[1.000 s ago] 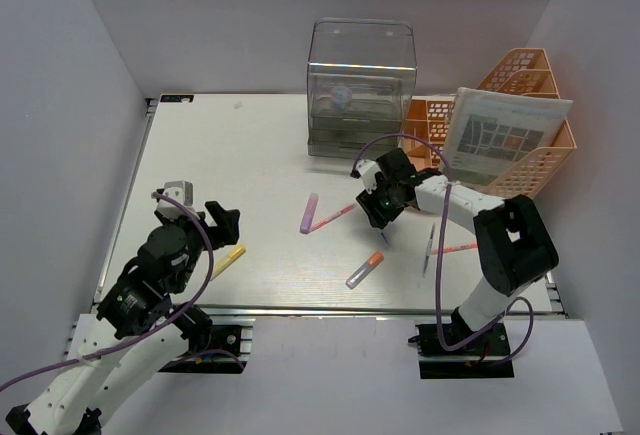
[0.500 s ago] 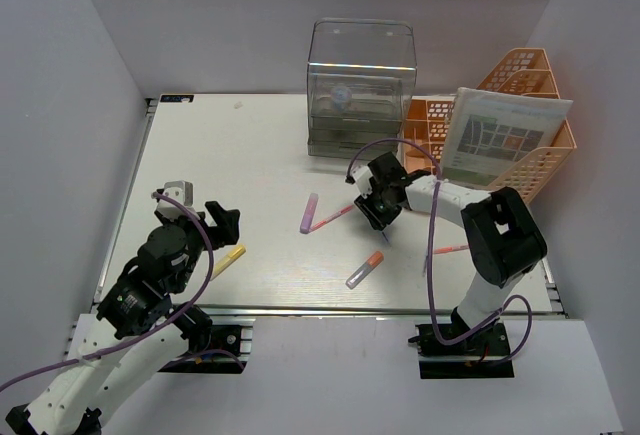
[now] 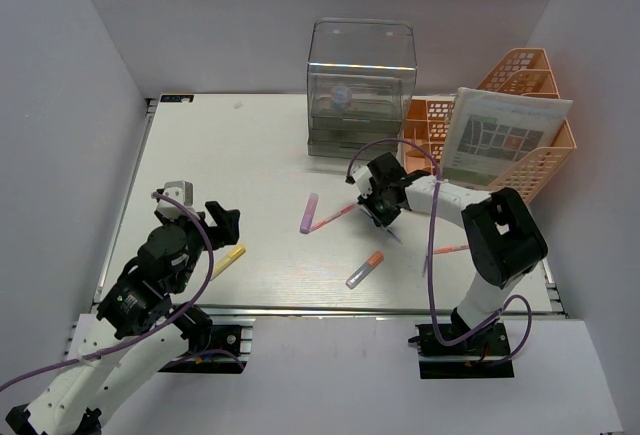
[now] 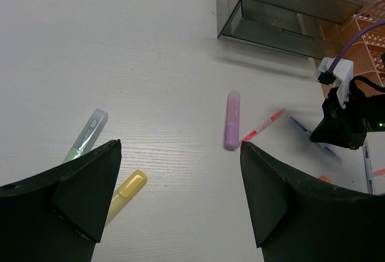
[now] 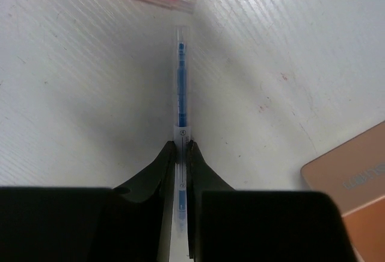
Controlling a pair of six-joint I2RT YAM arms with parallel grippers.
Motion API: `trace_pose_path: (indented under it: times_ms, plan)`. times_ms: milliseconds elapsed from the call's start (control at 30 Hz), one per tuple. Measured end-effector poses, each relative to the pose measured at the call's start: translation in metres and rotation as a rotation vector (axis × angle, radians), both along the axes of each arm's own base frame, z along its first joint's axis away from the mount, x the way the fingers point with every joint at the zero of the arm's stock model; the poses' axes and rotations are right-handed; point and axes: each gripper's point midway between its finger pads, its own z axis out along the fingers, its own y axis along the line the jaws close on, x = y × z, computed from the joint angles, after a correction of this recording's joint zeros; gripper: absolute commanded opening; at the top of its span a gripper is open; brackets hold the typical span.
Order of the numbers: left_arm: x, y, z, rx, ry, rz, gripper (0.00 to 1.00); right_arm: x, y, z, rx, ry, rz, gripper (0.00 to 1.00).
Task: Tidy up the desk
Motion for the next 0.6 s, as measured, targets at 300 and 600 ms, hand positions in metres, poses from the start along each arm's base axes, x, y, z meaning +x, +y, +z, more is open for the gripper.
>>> trace_pose_path:
  times_ms: [300, 600]
  plan:
    - [0.000, -0.002, -0.001, 0.001, 0.001, -0.010, 0.90, 0.030, 0.017, 0.057, 0.056, -0.089, 0.040, 0.00]
    - [0.000, -0.008, -0.004, 0.010, 0.002, -0.044, 0.90, 0.079, 0.044, 0.161, 0.090, -0.406, 0.301, 0.00]
